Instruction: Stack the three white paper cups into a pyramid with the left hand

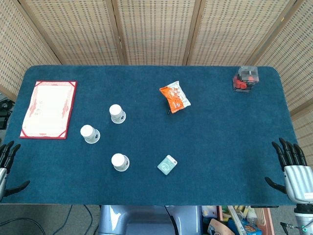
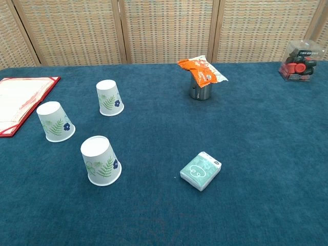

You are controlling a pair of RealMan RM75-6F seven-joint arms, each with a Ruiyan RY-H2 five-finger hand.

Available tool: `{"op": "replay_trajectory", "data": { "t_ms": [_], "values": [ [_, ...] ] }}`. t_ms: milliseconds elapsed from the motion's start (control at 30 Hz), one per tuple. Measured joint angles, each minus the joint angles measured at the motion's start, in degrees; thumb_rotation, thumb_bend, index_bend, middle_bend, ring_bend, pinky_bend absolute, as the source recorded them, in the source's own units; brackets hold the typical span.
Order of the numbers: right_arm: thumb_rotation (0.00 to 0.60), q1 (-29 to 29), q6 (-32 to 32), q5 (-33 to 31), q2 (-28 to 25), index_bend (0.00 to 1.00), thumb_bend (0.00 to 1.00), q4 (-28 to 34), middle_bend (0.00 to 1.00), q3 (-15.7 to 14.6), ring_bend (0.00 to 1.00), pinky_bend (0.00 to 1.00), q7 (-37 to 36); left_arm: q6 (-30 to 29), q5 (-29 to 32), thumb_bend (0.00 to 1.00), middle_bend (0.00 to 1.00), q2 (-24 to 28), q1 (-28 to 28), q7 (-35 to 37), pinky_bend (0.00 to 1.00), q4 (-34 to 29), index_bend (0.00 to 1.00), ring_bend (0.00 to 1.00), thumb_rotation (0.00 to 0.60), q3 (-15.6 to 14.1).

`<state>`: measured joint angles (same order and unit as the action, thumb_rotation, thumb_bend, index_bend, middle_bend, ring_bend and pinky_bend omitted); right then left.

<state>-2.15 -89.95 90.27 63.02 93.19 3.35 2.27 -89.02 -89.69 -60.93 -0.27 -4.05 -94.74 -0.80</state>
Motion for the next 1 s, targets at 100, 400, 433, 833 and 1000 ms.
{"op": "replay_trajectory", "data": {
  "t_ms": [100,400,433,833,1000],
  "values": [
    [0.6,0.0,0.02,0.03,0.0,0.0,0.0,0.04,0.0,-0.02,0.0,0.0,0.1,0.22,0.22,0.01,0.0,-0.01,-0.07,0.03,0.0,0.06,0.0,0.0,0.6,0.07],
    [0.6,-0.32,0.86,-1.0,-0.2,0.0,0.0,-0.07,0.0,0.38,0.0,0.0,-0.59,2.33,0.3,0.02,0.0,0.23,-3.15,1.51,0.0,-0.27,0.0,0.0,0.6,2.21],
    [0.6,-0.44,1.1,-1.18,-0.22,0.0,0.0,-0.08,0.0,0.46,0.0,0.0,-0.67,2.78,0.53,0.02,0.0,0.31,-3.91,1.5,0.0,-0.46,0.0,0.0,0.6,2.91],
    [0.6,-1.53,3.94,-4.58,-0.05,0.0,0.0,-0.79,0.0,1.48,0.0,0.0,-0.8,26.72,15.08,0.02,0.0,-1.58,-24.21,-5.75,0.0,-1.68,0.0,0.0,0.6,14.02],
    [0.6,-1.87,4.77,-5.49,0.05,0.0,0.0,-1.07,0.0,1.77,0.0,0.0,-0.82,36.4,25.68,0.02,0.0,-8.97,-34.45,-10.15,0.0,6.67,0.0,0.0,0.6,17.47]
  ]
}}
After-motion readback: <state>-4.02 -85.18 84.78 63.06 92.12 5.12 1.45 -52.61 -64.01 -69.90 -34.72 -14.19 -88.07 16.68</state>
